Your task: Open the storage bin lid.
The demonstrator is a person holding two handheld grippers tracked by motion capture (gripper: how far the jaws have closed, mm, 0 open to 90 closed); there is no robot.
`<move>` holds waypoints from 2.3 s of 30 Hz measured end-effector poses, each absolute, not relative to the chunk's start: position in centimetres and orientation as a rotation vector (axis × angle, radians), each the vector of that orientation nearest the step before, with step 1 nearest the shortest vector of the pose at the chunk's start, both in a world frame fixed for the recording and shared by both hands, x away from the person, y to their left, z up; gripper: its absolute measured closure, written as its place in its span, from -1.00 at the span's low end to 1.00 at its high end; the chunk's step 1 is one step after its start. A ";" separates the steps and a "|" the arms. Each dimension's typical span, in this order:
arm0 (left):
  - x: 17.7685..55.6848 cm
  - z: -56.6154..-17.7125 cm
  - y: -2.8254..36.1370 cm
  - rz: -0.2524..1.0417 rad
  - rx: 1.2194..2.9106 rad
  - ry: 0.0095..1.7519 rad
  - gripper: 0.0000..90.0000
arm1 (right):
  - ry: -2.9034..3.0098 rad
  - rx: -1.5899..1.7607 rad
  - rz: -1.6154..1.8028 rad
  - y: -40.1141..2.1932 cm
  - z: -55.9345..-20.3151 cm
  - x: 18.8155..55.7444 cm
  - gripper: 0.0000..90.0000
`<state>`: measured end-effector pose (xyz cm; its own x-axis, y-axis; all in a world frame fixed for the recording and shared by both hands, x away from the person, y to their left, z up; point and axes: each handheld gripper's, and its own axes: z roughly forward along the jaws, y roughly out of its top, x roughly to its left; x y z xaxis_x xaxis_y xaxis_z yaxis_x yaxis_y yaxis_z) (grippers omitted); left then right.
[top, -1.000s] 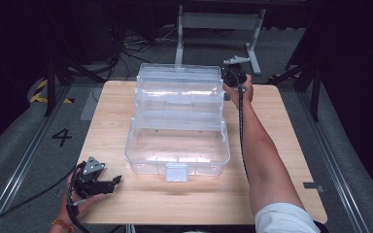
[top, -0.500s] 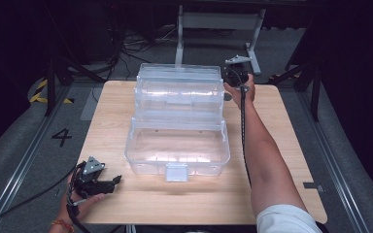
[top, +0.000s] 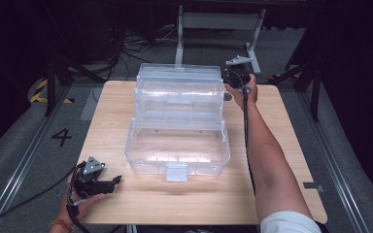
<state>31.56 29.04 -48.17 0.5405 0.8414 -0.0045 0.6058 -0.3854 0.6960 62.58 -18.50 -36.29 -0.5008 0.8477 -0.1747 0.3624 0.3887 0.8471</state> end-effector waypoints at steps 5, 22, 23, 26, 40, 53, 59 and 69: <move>31.5 -48.2 29.0 0.465 2.125 1.165 -0.56 | 2.044 1.025 1.032 -18.9 -36.1 62.0 0.84; 31.6 -48.1 29.1 0.465 2.137 1.163 -0.56 | 2.124 0.910 0.967 -19.8 -35.9 57.8 0.84; 31.6 -48.1 29.1 0.465 2.131 1.163 -0.56 | 2.125 0.904 0.964 -19.9 -35.9 57.6 0.84; 31.6 -48.1 29.1 0.465 2.131 1.164 -0.56 | 2.127 0.895 0.968 -20.3 -35.9 56.8 0.83; 31.6 -48.2 29.1 0.465 2.129 1.163 -0.56 | 2.163 0.851 0.989 -22.4 -36.1 53.1 0.82; 31.6 -48.2 29.1 0.459 2.130 1.159 -0.56 | 2.176 0.809 1.010 -23.3 -35.8 50.7 0.82; 31.6 -48.2 29.1 0.461 2.132 1.156 -0.56 | 2.182 0.797 1.033 -23.8 -36.0 49.2 0.79; 31.4 -48.1 29.2 0.462 2.138 1.154 -0.56 | 2.224 0.760 1.042 -25.0 -37.0 46.6 0.73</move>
<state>31.41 29.17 -48.13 0.5489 0.8359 -0.0008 0.6044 -0.3963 0.6911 46.64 -24.95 -36.99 -0.6804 0.6899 -0.2470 0.2516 0.5365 0.8055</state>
